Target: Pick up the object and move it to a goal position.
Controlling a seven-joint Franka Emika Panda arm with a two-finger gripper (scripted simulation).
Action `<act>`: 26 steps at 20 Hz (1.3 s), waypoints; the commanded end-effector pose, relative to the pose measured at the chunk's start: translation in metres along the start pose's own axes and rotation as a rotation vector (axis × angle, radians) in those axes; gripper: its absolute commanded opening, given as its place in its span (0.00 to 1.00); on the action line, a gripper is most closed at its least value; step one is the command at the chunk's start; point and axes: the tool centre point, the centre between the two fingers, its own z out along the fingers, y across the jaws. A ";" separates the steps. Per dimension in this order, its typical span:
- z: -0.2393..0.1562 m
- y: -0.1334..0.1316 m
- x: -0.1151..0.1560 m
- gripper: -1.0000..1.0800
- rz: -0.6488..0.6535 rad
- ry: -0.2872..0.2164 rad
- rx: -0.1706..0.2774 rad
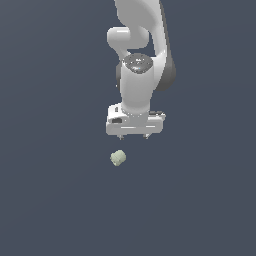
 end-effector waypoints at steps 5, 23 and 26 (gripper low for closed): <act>-0.010 -0.007 0.005 0.96 -0.014 0.015 0.007; -0.014 -0.011 0.014 0.96 -0.098 0.031 0.013; -0.005 -0.004 0.015 0.96 -0.141 0.025 0.011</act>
